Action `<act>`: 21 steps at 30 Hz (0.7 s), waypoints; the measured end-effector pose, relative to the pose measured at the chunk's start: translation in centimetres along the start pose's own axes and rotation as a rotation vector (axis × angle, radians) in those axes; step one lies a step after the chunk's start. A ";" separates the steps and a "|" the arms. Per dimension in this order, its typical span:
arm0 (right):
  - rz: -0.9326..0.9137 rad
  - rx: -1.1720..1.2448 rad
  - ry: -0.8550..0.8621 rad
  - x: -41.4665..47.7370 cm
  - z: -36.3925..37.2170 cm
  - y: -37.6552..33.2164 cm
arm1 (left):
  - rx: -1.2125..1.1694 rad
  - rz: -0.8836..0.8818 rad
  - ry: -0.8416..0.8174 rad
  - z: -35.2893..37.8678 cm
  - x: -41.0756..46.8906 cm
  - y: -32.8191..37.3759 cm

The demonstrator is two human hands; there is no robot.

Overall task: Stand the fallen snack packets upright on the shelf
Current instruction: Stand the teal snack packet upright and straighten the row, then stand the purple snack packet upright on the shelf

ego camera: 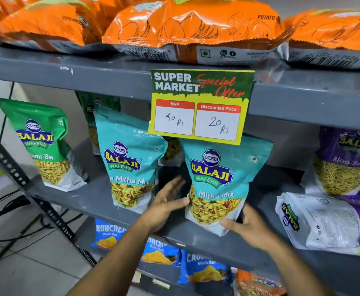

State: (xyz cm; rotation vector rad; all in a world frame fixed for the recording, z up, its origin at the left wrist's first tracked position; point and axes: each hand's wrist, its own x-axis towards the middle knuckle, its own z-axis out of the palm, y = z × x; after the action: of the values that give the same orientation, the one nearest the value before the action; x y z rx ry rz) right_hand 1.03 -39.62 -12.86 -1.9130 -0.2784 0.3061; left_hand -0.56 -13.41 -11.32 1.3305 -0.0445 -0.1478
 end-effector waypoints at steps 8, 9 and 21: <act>-0.012 0.033 -0.043 -0.2 0.0 -0.5 | 0.277 0.174 0.102 1.2 -0.7 -1.6; -0.009 0.018 -0.044 -0.3 0.3 -0.7 | 0.270 0.175 0.094 1.1 -0.7 -1.7; 0.138 0.452 0.803 -8.3 1.0 -1.7 | 0.638 0.473 -0.284 5.3 -4.7 -3.7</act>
State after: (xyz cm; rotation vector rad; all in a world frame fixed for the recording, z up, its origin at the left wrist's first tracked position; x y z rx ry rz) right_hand -7.20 -40.90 -10.98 -1.4655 0.4279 -0.2996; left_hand -6.10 -18.72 -13.43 1.8828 -0.6894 0.0920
